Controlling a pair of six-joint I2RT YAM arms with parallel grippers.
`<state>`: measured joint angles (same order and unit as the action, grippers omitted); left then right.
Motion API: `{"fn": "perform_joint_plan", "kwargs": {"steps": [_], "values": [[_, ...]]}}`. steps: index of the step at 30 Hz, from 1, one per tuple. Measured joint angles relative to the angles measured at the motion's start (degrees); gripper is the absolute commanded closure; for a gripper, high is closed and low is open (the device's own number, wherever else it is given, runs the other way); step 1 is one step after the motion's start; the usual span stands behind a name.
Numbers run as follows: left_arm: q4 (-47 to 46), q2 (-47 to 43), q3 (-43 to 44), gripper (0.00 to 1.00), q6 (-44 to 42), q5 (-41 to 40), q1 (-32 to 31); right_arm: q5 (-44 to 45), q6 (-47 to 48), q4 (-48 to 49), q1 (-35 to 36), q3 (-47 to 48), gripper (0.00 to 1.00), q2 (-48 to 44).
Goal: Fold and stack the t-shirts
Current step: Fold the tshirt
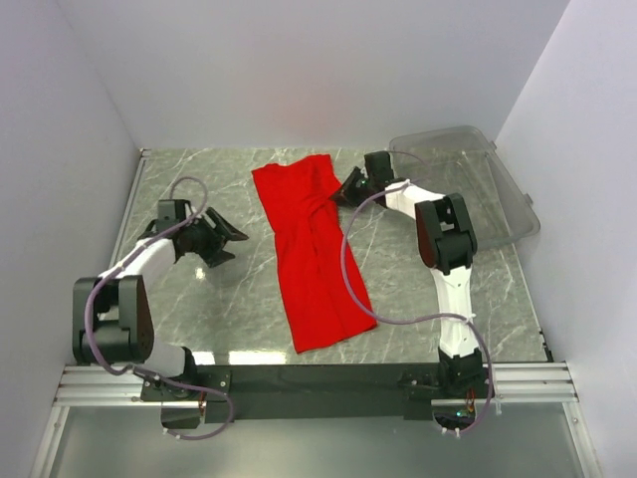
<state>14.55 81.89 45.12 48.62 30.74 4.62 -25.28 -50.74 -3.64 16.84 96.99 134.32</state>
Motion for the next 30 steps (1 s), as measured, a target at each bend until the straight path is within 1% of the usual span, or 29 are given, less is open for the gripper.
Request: {"fn": "perform_joint_plan", "kwargs": {"steps": [1,2,3,4,6,9,12,15,17,20,22,25,27,30], "values": [[-0.1,1.0,0.5,0.27,-0.5,0.0,-1.3,0.6,-0.3,0.2,0.0,-1.3,0.64,-1.2],[-0.1,1.7,0.7,0.27,-1.0,0.0,-2.2,1.0,0.0,0.2,0.0,-1.9,0.56,-2.1],[0.0,2.3,0.7,0.27,-1.4,0.0,-3.1,1.1,0.7,0.0,0.1,-1.9,0.47,-2.6],[0.6,2.7,0.7,0.27,-2.0,-0.2,-4.3,1.1,1.6,0.0,0.3,-1.8,0.43,-3.2],[1.4,2.9,0.7,0.27,-2.8,-0.4,-6.1,1.4,3.9,-0.5,0.4,-1.8,0.38,-4.5],[1.9,2.5,0.0,0.27,-3.8,-0.7,-9.0,1.9,8.7,-2.3,0.5,-3.1,0.35,-7.6],[2.5,0.2,-2.8,0.27,-4.0,-0.6,-11.7,2.4,14.3,-5.2,0.5,-7.0,0.34,-13.9],[3.1,-3.5,-6.2,0.27,-3.4,-0.6,-14.5,2.1,21.5,-6.8,0.5,-13.0,0.33,-21.6],[3.8,-6.9,-8.2,0.27,-2.3,-0.6,-17.0,0.0,29.7,-7.4,0.5,-19.2,0.33,-28.5],[3.9,-11.8,-11.4,0.27,0.0,-0.6,-20.9,-7.4,46.2,-12.6,0.2,-27.4,0.33,-38.8],[4.0,-15.1,-13.6,0.27,2.3,-0.6,-24.5,-12.1,58.8,-19.5,0.1,-31.4,0.33,-44.9],[4.0,-18.3,-16.6,0.27,6.2,-0.7,-30.4,-16.5,78.2,-30.6,0.1,-37.1,0.33,-52.1],[4.2,-20.1,-18.4,0.27,8.8,-1.1,-34.8,-17.7,91.0,-38.2,0.2,-42.6,0.33,-57.0],[5.5,-22.4,-20.0,0.28,12.3,-2.3,-40.3,-17.7,106.1,-46.4,0.1,-51.7,0.33,-64.1]]}}
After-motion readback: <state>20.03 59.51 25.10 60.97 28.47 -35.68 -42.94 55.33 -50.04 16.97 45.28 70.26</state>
